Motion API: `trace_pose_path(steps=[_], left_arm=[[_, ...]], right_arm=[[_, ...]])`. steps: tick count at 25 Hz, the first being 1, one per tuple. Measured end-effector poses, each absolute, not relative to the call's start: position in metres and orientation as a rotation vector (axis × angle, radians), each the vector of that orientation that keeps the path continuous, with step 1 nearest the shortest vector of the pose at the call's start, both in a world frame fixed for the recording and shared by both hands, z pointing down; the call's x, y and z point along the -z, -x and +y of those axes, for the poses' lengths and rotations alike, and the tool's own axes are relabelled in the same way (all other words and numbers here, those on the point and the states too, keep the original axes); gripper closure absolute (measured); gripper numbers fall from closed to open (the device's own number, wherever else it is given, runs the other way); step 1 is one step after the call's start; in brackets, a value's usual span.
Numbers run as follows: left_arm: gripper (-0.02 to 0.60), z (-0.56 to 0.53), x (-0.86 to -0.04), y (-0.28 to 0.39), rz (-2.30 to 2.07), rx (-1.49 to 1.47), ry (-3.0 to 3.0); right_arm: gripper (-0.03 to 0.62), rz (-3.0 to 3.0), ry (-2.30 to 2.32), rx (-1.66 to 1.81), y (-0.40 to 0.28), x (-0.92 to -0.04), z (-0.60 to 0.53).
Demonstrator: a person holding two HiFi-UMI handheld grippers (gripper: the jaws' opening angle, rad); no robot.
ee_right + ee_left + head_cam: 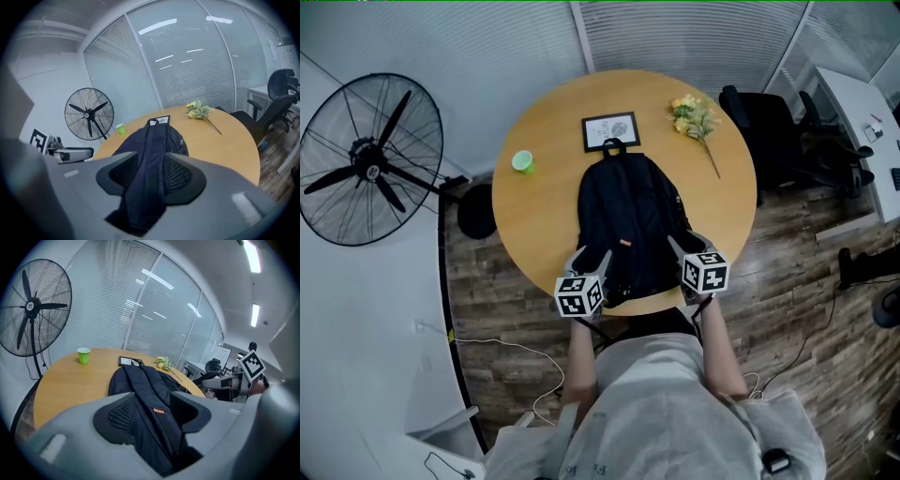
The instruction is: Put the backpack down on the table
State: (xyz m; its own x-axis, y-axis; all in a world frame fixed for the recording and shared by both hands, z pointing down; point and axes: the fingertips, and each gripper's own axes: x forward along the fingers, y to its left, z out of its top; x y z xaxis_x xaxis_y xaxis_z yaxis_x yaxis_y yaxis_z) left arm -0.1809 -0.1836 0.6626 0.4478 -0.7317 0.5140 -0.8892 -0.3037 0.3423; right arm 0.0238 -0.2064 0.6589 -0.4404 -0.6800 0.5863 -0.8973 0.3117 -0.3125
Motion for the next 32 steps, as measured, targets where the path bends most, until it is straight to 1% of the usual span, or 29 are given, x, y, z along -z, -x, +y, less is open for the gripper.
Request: trace_pose_path(steps=[5,10,14,16,22,26,32], left_arm=[[0.342,-0.1829,-0.6646,0.1809,-1.344,-0.34,-2.115],[0.371,-0.1841,-0.6647,0.1834,-1.352,-0.34,-2.115],[0.405,-0.1841,-0.6634,0.1839,-1.356,-0.339,-2.118],[0.434,-0.1834,-0.663,0.1853,-1.359,-0.334,-2.118],[0.515,-0.1842,-0.6638,0.1879,-1.378,-0.315,-2.107],[0.568,-0.1839,-0.6631,0.1892,-1.391,-0.309,-2.101],[0.575,-0.1835,-0.6671,0.1893,-1.388,-0.329,-2.096]], right_arm=[[0.433,-2.234,-1.399,-0.865,-0.0216,-0.6608,-0.2054],[0.445,-2.227,-1.385,-0.858,-0.0191,-0.6626,-0.2043],[0.473,-2.219,-1.394,-0.859,-0.0193,-0.6625,-0.2043],[0.486,-2.224,-1.394,-0.862,-0.0176,-0.6626,-0.2032],[0.563,-2.236,-1.39,-0.87,-0.0152,-0.6633,-0.2001],[0.592,-2.232,-1.396,-0.873,-0.0173,-0.6634,-0.1988],[0.592,-2.227,-1.38,-0.877,-0.0162,-0.6664,-0.1979]])
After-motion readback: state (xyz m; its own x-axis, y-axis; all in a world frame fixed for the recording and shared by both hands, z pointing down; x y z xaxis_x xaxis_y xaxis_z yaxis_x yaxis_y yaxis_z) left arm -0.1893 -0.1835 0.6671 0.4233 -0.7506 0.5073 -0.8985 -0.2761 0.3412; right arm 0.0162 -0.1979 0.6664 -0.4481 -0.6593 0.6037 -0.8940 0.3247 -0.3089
